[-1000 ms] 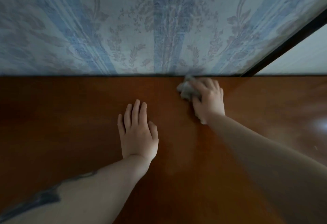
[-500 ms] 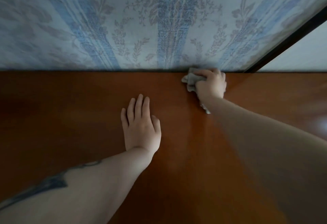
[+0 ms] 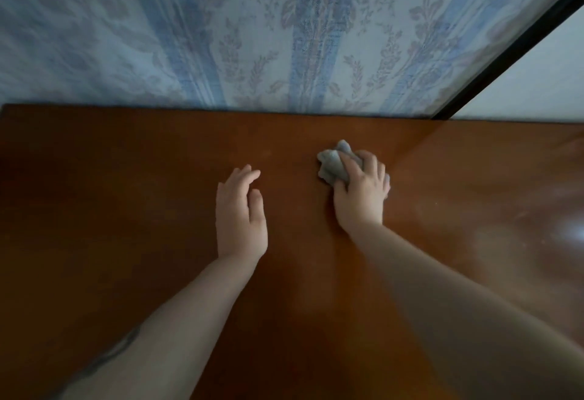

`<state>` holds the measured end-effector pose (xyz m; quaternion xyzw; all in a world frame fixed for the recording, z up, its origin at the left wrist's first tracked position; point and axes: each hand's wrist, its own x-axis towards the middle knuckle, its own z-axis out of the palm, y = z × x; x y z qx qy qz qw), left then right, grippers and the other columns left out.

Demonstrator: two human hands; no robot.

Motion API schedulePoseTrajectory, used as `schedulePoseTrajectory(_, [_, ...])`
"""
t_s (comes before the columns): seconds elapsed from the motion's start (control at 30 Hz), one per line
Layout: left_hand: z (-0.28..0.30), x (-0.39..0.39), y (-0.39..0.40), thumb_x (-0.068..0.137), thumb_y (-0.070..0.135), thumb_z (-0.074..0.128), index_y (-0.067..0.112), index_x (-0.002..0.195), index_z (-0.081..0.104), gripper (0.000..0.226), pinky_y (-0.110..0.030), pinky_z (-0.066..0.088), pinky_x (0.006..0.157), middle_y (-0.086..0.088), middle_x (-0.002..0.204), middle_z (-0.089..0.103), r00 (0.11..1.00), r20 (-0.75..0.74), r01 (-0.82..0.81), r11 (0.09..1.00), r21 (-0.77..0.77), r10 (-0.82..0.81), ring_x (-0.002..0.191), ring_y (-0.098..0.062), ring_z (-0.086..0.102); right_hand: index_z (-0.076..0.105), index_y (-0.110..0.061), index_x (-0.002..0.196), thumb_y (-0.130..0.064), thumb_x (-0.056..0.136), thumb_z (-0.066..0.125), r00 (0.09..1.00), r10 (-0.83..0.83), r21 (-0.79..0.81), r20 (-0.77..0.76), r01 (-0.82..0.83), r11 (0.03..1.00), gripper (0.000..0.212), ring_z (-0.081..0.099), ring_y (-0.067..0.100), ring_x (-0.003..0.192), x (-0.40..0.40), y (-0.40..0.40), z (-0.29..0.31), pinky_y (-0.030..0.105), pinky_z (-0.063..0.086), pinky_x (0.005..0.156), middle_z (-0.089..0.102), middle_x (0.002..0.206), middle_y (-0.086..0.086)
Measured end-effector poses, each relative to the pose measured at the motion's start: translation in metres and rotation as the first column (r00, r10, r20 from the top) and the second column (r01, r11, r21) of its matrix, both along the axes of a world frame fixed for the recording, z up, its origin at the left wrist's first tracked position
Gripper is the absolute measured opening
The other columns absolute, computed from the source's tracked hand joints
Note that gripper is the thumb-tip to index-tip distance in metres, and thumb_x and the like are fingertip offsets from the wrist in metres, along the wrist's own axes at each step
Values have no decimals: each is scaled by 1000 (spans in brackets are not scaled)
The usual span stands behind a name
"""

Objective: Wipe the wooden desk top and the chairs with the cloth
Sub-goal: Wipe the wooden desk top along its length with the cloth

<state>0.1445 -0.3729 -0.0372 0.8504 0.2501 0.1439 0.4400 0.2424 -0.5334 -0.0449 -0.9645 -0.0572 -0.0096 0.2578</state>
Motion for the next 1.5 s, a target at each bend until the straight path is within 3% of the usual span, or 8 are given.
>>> schedulePoseTrajectory(0.1, [-2, -28, 9, 101, 14, 38, 15, 131, 57, 35, -34, 10, 120, 1, 144, 47, 997, -60, 58, 989, 133, -50, 142, -12, 28, 55, -27, 132, -17, 77, 55, 955, 297, -5, -10, -297, 955, 56, 36, 26, 118, -64, 21, 6, 48, 32, 98, 47, 131, 4])
schedulePoseTrajectory(0.2, [-5, -52, 14, 98, 24, 32, 17, 134, 54, 43, -28, 5, 119, 4, 149, 40, 985, -118, 146, 971, 192, -125, 144, -10, 21, 52, -29, 132, -25, 82, 57, 698, 716, -102, -14, -713, 694, 51, 40, 25, 121, -93, -21, 9, 43, 34, 97, 44, 133, -1])
schedulePoseTrajectory(0.27, [-5, -62, 14, 98, 27, 30, 20, 136, 52, 45, -26, 2, 118, 6, 151, 36, 982, -139, 157, 966, 207, -130, 145, -7, 17, 59, -26, 125, -31, 81, 55, 767, 638, -166, 65, -622, 765, 44, 43, 28, 116, -80, -53, 4, 48, 40, 91, 45, 130, 2])
schedulePoseTrajectory(0.33, [-5, -68, 10, 98, 27, 30, 20, 138, 50, 45, -25, 1, 118, 7, 152, 35, 980, -147, 170, 958, 233, -138, 145, -6, 15, 62, -20, 123, -28, 83, 59, 963, 249, -163, 99, -231, 959, 41, 39, 30, 117, -66, -61, 1, 51, 40, 92, 46, 130, 6])
schedulePoseTrajectory(0.43, [-9, -70, 5, 97, 25, 31, 17, 138, 50, 46, -30, 5, 120, 3, 151, 37, 981, -141, 169, 952, 257, -136, 145, -10, 18, 59, -11, 129, -15, 82, 64, 985, -167, -47, 42, 169, 984, 47, 36, 32, 127, -75, -13, 1, 49, 29, 105, 47, 136, 10])
schedulePoseTrajectory(0.7, [-9, -73, 9, 99, 18, 34, 16, 137, 51, 42, -23, 0, 117, 0, 152, 38, 972, -142, 222, 934, 281, -189, 145, -13, 21, 49, -20, 140, -17, 89, 60, 908, 418, -16, 38, -418, 908, 53, 28, 12, 142, -158, 14, 2, 35, 18, 118, 40, 150, -5])
schedulePoseTrajectory(1.4, [-6, -166, -86, 98, 24, 31, 17, 141, 46, 46, -26, 0, 120, 2, 154, 33, 948, -186, 308, 883, 355, -256, 146, -10, 17, 63, -18, 125, -4, 83, 66, 643, 765, 70, 31, -765, 640, 44, 45, 6, 130, -254, -120, 15, 21, 25, 114, 55, 137, -8])
schedulePoseTrajectory(1.5, [-6, -164, -87, 101, 18, 38, 16, 141, 46, 41, -30, 3, 121, 0, 154, 34, 954, -194, 285, 889, 358, -228, 146, -12, 18, 63, -16, 126, 1, 83, 61, 737, 671, 103, 84, -676, 730, 47, 44, 5, 129, -243, -140, 31, 22, 30, 112, 55, 135, -7])
